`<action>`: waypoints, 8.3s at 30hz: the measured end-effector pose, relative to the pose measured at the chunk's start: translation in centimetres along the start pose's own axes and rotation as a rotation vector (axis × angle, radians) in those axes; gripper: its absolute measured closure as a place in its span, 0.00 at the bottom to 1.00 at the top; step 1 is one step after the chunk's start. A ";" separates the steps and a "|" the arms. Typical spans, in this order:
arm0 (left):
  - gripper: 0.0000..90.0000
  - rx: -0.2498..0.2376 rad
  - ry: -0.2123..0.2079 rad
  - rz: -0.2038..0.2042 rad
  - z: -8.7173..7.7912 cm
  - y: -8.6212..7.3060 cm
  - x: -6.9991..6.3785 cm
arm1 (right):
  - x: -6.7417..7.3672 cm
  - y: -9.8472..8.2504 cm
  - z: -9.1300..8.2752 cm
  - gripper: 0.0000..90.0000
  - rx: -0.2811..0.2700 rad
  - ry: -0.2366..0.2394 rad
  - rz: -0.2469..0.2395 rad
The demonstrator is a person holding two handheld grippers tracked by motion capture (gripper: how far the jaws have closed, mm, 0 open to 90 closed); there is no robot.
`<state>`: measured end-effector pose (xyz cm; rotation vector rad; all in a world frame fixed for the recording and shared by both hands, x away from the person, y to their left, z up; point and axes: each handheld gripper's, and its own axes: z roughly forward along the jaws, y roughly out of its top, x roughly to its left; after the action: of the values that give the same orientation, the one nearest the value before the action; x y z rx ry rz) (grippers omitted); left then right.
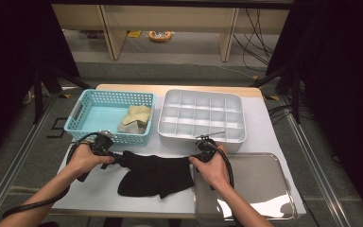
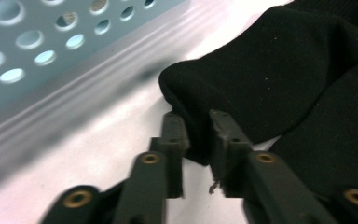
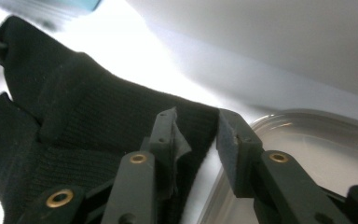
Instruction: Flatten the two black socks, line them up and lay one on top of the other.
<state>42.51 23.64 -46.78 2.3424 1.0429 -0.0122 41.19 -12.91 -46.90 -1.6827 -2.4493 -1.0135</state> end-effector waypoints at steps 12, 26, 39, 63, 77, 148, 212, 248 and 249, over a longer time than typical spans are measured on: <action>0.95 -0.010 -0.056 -0.085 -4.2 0.1 -1.5 | 0.8 -0.5 0.6 0.95 0.047 -0.031 -0.027; 0.81 0.026 0.051 -0.126 -1.0 -0.6 0.9 | 1.2 -0.5 0.0 0.95 0.045 -0.085 -0.039; 0.54 -0.036 -0.010 -0.055 -3.4 -3.3 -3.1 | 1.4 -1.2 -2.3 0.86 0.020 -0.042 -0.067; 0.94 0.079 0.004 0.087 -0.4 -4.1 -6.4 | 2.4 -2.3 -2.0 0.88 0.120 -0.039 -0.103; 0.95 0.067 -0.003 0.053 -0.4 -4.2 -6.3 | 2.6 -2.6 -1.7 0.86 0.150 -0.027 -0.069; 0.95 -0.064 0.043 0.004 -6.8 1.7 -2.5 | 2.1 1.6 -7.0 0.99 -0.006 0.152 0.017; 0.92 0.099 0.064 -0.068 -1.8 -1.8 -1.5 | 3.0 -1.8 -0.3 0.91 0.200 0.018 -0.064; 0.46 -0.208 0.090 -0.153 -2.3 -3.9 -3.8 | 2.1 -3.3 -3.0 0.73 -0.015 0.044 -0.053; 0.46 -0.204 0.094 -0.158 -2.3 -3.9 -3.8 | 2.0 -3.3 -3.2 0.73 -0.007 0.036 -0.049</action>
<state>36.68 24.28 -45.90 2.0903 1.2131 0.1389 36.51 -13.55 -45.32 -1.5995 -2.4793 -1.0485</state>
